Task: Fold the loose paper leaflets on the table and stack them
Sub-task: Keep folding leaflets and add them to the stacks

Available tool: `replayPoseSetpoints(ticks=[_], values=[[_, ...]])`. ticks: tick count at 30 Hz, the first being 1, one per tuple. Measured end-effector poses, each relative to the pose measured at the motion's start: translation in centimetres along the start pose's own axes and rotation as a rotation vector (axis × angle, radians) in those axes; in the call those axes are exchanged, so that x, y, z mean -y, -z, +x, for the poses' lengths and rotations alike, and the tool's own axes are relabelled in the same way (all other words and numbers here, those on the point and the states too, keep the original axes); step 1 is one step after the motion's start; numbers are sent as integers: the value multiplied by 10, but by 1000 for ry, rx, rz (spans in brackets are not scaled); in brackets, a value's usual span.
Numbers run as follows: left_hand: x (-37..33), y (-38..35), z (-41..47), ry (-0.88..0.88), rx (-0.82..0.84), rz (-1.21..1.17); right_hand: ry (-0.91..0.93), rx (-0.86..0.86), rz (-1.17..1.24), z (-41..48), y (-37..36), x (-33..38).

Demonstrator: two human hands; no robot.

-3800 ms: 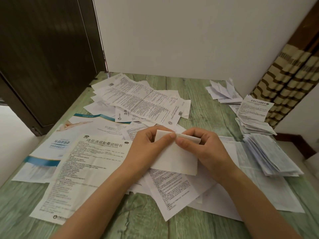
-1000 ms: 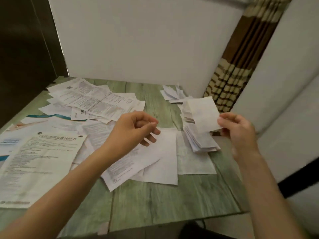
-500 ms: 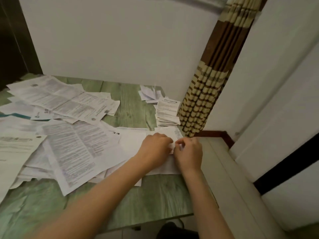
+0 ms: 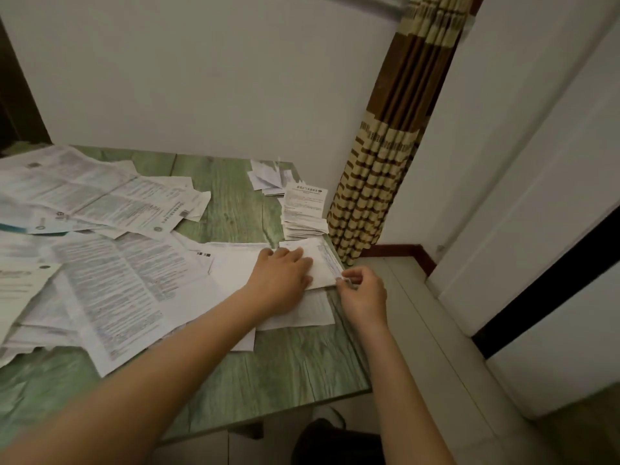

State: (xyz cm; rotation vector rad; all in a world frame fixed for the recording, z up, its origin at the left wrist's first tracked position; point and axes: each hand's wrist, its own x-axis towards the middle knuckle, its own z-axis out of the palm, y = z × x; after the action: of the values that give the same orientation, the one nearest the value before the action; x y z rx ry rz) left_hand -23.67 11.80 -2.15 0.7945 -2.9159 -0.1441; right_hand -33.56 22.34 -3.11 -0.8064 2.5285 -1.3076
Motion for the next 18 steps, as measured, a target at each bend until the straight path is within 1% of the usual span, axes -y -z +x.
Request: replayPoseSetpoints(ticks=[2,6,9,11,13,15,18], values=[[-1,7,-4,-11,-72,-70,72,15,-32,-11,8,0],[13,26,-26,31,-276,-291,201,74,-85,-25,29,2],[45,36,-58,59,-336,-313,269,80,-68,-35,36,17],[68,40,-80,100,-360,-303,345,94,-50,-45,31,31],[88,43,-104,168,-350,-315,435,156,-42,-58,13,49],[104,44,-126,240,-328,-319,508,273,-30,-74,-16,63],[117,43,-151,281,-274,-300,552,478,-10,-95,-54,77]])
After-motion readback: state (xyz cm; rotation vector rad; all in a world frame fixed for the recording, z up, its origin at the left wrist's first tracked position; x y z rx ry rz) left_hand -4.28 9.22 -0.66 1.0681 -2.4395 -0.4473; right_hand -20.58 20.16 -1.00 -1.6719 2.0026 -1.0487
